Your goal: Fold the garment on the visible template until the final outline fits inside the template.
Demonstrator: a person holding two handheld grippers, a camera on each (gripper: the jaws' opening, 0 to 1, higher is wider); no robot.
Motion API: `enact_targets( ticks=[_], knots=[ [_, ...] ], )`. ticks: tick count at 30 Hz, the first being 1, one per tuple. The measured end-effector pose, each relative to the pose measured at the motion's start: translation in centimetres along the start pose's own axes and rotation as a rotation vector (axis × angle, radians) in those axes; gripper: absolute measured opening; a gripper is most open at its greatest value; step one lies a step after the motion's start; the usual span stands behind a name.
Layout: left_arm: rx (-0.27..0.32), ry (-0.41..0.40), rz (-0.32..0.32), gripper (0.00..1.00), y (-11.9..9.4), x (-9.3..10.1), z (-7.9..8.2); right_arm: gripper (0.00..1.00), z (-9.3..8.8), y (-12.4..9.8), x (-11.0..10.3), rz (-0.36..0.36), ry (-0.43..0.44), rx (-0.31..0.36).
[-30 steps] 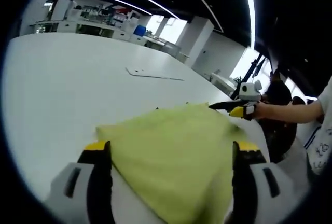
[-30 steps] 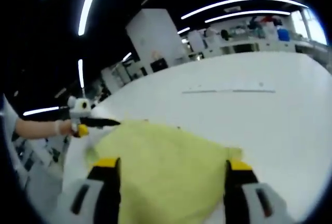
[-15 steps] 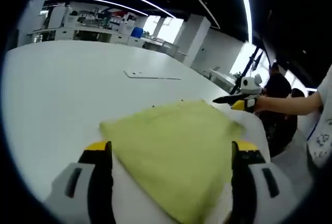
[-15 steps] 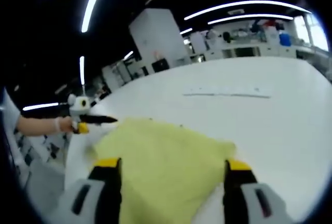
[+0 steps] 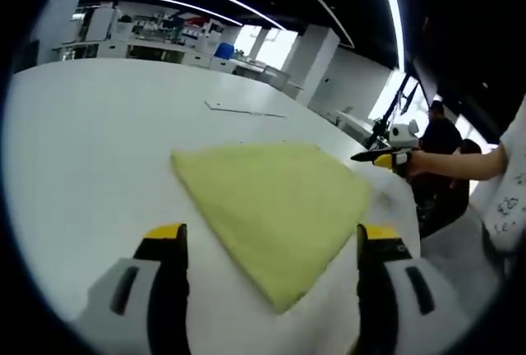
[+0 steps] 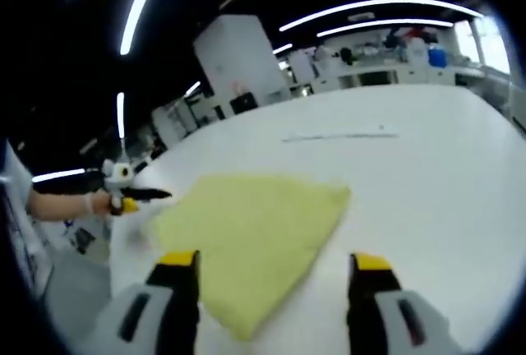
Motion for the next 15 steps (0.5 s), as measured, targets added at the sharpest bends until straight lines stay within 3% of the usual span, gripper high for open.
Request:
enact_targets(
  ticks=[5, 9, 15],
  knots=[
    [-0.011, -0.003, -0.004, 0.72, -1.5, 1.9, -1.1, 0.67, -1.2, -1.2, -0.9, -0.002, 0.013, 0.000],
    [-0.014, 0.000, -0.001, 0.65, -2.7, 1.6, -1.7, 0.64, -1.9, -1.8, -1.3, -0.004, 0.028, 0.005],
    [-0.054, -0.010, 0.014, 0.52, -3.3, 2.6, -3.1, 0.60, -3.1, -2.5, -1.9, 0.004, 0.043, -0.004]
  ],
)
Point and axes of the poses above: the point that each gripper's makers call its tool centre point, and the gripper's own axes: y roughly forward along the fingers, x roughly to its right, z roughly out of its top, the point moved 6 cm from there along -y, roughly backward along the fingers, and after that the axes turned 1 degree about -x, right-handed, at the moved point
